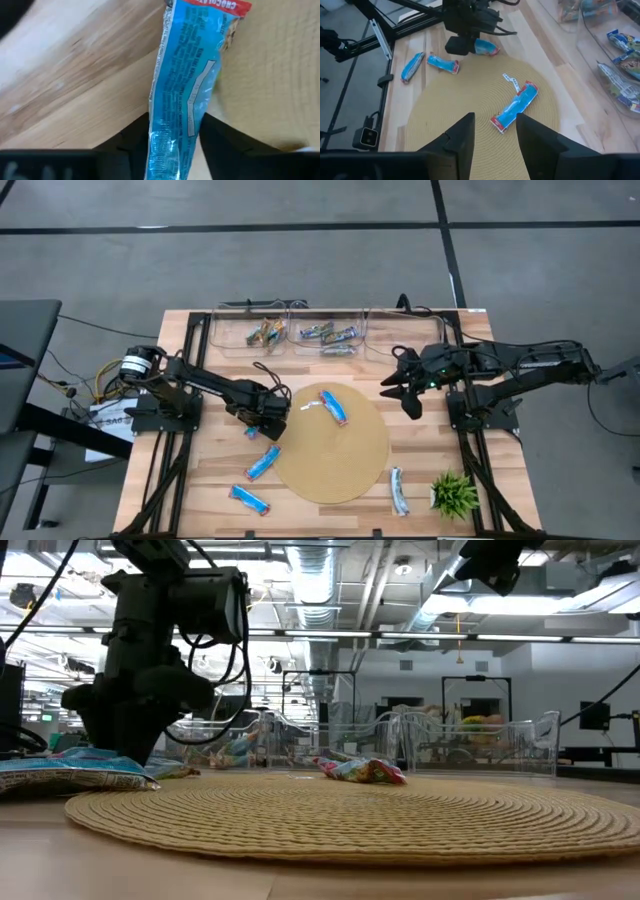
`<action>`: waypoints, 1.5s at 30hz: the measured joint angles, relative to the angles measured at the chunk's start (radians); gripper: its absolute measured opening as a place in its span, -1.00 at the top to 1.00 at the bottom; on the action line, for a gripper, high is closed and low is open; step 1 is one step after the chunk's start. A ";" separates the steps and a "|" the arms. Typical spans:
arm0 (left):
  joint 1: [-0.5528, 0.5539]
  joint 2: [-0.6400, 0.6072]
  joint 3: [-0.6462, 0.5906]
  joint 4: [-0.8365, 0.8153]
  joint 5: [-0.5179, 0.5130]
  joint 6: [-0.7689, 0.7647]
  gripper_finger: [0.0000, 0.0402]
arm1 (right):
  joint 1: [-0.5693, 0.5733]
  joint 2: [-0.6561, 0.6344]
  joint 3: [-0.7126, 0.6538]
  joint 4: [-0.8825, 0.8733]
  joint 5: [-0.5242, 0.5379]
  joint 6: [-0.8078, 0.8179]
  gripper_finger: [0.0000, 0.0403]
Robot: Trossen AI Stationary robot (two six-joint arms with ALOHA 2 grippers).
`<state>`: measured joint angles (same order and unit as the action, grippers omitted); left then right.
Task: Pick and place Granola Bars by type
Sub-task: Put the red granola bar into the center transparent bin
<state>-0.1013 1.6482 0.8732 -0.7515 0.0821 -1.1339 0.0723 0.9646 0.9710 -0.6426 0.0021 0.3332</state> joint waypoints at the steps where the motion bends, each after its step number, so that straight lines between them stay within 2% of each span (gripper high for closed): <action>1: 0.000 0.000 0.008 0.003 -0.001 0.000 0.32 | 0.000 0.000 0.000 0.000 0.000 0.000 0.34; 7: 0.000 -0.001 0.056 0.007 -0.037 0.008 0.65 | 0.000 0.000 0.000 0.000 0.000 0.009 0.36; 13: 0.023 -0.017 0.168 0.016 -0.113 0.026 0.72 | -0.001 0.000 0.000 0.000 0.012 0.050 0.36; 17: 0.059 -0.025 0.277 0.092 -0.176 0.130 0.69 | -0.001 -0.010 0.002 -0.015 0.132 0.061 0.36; 21: 0.114 -0.028 0.373 0.246 -0.186 0.269 0.68 | -0.002 -0.045 0.002 -0.056 0.271 0.098 0.36; 25: 0.189 -0.028 0.442 0.387 -0.165 0.378 0.68 | -0.003 -0.077 0.002 -0.135 0.414 0.150 0.36; 28: 0.253 -0.028 0.468 0.480 -0.106 0.419 0.67 | -0.003 -0.088 0.002 -0.153 0.465 0.185 0.36; 32: 0.312 -0.027 0.474 0.584 -0.003 0.441 0.67 | -0.003 -0.076 0.002 -0.051 0.415 0.144 0.36; 36: 0.322 -0.027 0.474 0.645 0.089 0.441 0.67 | -0.028 -0.037 0.002 0.093 0.377 0.149 0.36; 40: 0.295 -0.027 0.474 0.649 0.094 0.442 0.67 | -0.092 0.002 0.002 0.238 0.318 0.207 0.36; 45: 0.269 -0.027 0.474 0.660 0.090 0.464 0.67 | -0.160 0.053 0.002 0.350 0.139 0.209 0.36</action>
<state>0.1678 1.6211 1.3472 -0.0914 0.1718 -0.6697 -0.0881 1.0176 0.9730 -0.2925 0.1406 0.5426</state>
